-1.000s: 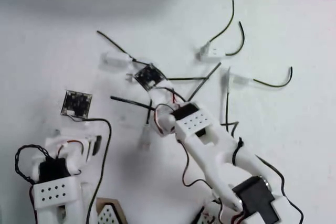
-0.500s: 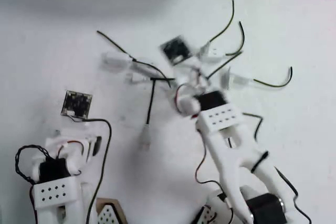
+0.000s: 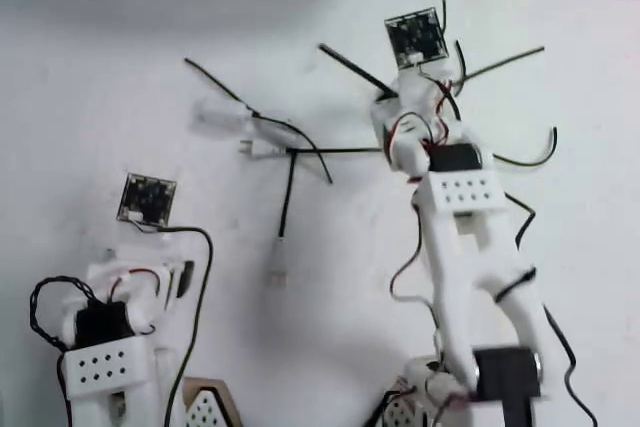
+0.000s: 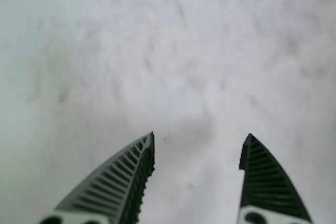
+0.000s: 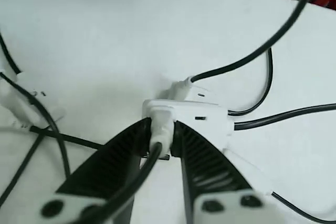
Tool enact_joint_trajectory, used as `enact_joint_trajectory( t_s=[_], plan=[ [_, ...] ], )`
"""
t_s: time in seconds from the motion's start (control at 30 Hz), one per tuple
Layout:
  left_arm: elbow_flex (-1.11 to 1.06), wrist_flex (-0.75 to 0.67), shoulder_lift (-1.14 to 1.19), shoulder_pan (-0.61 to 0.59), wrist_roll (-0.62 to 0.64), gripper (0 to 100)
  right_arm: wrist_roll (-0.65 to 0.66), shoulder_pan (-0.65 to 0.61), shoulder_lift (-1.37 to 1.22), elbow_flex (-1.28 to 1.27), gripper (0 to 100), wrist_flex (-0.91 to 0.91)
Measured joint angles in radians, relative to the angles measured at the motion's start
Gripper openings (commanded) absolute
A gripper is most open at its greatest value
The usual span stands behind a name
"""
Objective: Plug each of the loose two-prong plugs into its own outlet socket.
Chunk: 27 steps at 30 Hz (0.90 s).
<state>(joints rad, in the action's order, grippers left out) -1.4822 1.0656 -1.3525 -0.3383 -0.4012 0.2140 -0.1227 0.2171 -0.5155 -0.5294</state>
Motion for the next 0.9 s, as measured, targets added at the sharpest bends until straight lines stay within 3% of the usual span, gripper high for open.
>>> enact_joint_trajectory(
  t_s=[0.2,0.4,0.7,0.9],
  plan=[
    [0.0,0.0,0.0,0.0,0.0,26,0.0,0.066,-0.262,0.132,6.3,0.041],
    [0.0,0.0,0.0,0.0,0.0,26,-0.002,0.078,-0.433,0.353,16.6,-0.212],
    [0.0,0.0,0.0,0.0,0.0,26,-0.002,0.063,-0.419,0.493,16.6,-0.486],
    [0.0,0.0,0.0,0.0,0.0,26,-0.002,-0.063,-0.293,0.494,16.6,-0.643]
  ],
)
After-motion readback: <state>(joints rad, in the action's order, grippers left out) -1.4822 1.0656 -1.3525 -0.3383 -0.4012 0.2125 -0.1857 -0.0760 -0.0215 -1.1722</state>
